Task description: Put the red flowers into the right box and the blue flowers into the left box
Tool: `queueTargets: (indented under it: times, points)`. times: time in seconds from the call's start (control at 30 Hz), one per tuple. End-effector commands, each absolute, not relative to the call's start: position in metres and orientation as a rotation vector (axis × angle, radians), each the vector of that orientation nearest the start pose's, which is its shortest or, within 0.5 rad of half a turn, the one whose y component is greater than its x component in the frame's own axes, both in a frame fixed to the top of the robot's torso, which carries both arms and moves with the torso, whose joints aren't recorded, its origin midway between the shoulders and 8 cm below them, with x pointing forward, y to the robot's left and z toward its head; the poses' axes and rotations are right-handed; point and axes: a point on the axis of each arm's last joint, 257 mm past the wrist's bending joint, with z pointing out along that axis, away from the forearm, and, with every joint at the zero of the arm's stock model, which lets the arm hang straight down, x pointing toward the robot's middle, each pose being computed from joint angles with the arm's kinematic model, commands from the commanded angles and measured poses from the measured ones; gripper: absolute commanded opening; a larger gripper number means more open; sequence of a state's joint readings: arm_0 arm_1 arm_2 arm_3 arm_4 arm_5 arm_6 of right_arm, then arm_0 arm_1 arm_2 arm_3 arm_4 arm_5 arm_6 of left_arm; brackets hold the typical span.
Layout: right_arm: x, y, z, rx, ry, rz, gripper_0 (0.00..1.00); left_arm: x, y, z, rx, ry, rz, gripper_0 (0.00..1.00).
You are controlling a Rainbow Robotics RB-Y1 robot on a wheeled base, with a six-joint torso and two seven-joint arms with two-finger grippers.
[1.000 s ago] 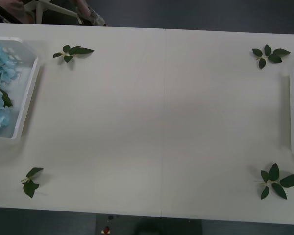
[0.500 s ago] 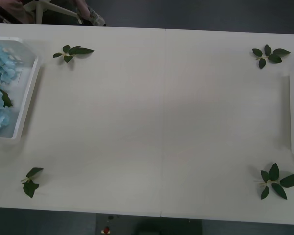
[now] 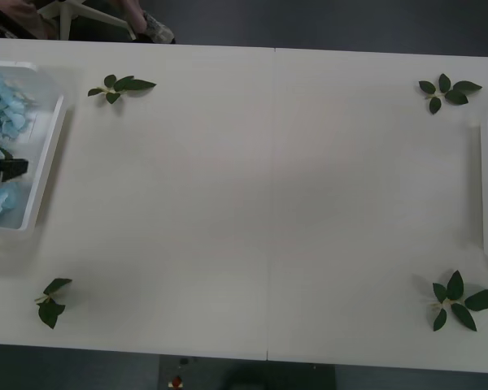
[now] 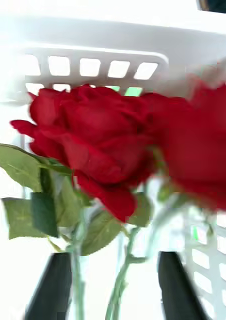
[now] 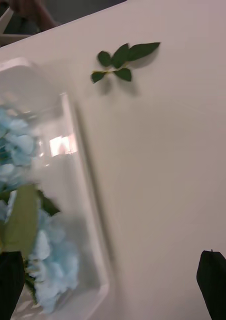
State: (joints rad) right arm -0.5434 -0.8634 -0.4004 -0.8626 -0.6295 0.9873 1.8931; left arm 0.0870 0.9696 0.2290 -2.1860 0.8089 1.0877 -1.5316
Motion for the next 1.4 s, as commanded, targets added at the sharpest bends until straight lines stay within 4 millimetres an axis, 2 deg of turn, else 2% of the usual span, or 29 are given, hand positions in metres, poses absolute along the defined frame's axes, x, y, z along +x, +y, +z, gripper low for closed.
queueTargets:
  times: [0.03,0.07,0.2,0.27,0.33,0.37,0.47,0.7,0.83,1.03,1.27,1.3,1.4]
  points:
    - [0.515,-0.658,-0.155,0.291,2.312,-0.278,1.00,0.459,0.329,-0.137,0.379,2.051,0.015,1.00]
    - [0.513,-0.656,-0.154,0.287,2.321,-0.272,1.00,0.459,0.323,-0.139,0.380,2.039,0.004,1.00]
    - [0.513,-0.629,-0.126,0.191,2.353,-0.254,1.00,0.462,0.276,-0.145,0.418,1.935,-0.106,1.00]
    - [0.513,-0.610,-0.111,0.127,2.367,-0.236,1.00,0.460,0.241,-0.145,0.457,1.884,-0.188,1.00]
    - [0.514,-0.597,-0.103,0.088,2.366,-0.215,1.00,0.457,0.221,-0.146,0.490,1.871,-0.226,1.00]
    - [0.513,-0.581,-0.095,0.041,2.369,-0.175,1.00,0.453,0.198,-0.146,0.534,1.859,-0.264,1.00]
    - [0.514,-0.548,-0.080,-0.092,2.359,-0.112,1.00,0.443,0.172,-0.143,0.587,1.840,-0.311,1.00]
    - [0.508,-0.494,-0.063,-0.482,2.284,-0.017,1.00,0.414,0.124,-0.124,0.702,1.859,-0.448,1.00]
    - [0.507,-0.470,-0.054,-0.781,2.156,-0.026,1.00,0.401,0.112,-0.116,0.789,1.857,-0.482,1.00]
    - [0.507,-0.439,-0.037,-1.041,1.949,-0.021,1.00,0.394,0.095,-0.106,0.887,1.827,-0.525,1.00]
    - [0.502,-0.406,-0.024,-1.062,1.851,0.114,1.00,0.397,0.076,-0.102,0.974,1.766,-0.612,1.00]
    - [0.502,-0.406,-0.024,-1.062,1.851,0.114,1.00,0.397,0.076,-0.102,0.974,1.766,-0.612,1.00]
    - [0.495,-0.387,-0.028,-1.078,1.821,0.212,1.00,0.408,0.082,-0.106,1.030,1.732,-0.564,1.00]
